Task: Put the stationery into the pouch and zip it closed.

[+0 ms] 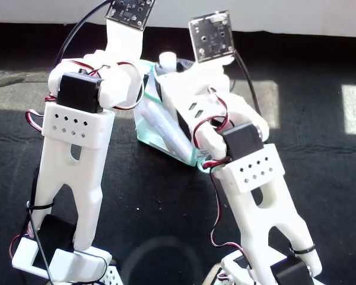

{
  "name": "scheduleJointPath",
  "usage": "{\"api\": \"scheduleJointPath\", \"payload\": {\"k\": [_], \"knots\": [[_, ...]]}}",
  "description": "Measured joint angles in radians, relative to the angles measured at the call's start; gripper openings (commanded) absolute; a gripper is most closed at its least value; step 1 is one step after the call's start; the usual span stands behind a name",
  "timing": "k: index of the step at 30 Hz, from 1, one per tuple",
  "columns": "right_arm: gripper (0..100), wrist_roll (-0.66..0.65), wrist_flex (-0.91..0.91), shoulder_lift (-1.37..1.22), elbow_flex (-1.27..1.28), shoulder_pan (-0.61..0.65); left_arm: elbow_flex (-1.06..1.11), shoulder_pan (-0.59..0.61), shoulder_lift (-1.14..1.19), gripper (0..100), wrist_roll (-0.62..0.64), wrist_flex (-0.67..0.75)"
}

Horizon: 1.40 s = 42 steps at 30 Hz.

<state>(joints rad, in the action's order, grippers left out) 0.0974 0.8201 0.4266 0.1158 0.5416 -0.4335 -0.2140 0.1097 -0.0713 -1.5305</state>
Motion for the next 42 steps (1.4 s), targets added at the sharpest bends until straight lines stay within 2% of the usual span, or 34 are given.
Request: {"api": "scheduleJointPath", "payload": {"k": [3,4,8,18,26,37,42], "knots": [[24.1,0.000,0.018,0.003,0.006,0.000,0.000,0.000,0.000,1,0.000,0.000],[25.4,0.000,0.040,0.011,0.006,0.002,0.000,0.000,0.000,1,0.000,0.000],[23.1,0.000,0.121,0.052,0.006,0.002,0.000,0.000,0.000,1,0.000,0.000],[22.4,0.000,0.135,0.226,0.006,-0.014,0.000,0.000,0.000,1,0.000,0.000],[22.4,0.000,0.169,0.261,0.012,-0.140,0.000,0.000,0.000,1,0.000,0.000],[22.4,0.002,0.546,0.140,0.012,-0.212,0.000,0.000,0.000,1,0.000,0.000],[22.4,-0.161,0.660,0.117,0.012,-0.190,0.000,0.000,0.000,1,0.000,0.000]]}}
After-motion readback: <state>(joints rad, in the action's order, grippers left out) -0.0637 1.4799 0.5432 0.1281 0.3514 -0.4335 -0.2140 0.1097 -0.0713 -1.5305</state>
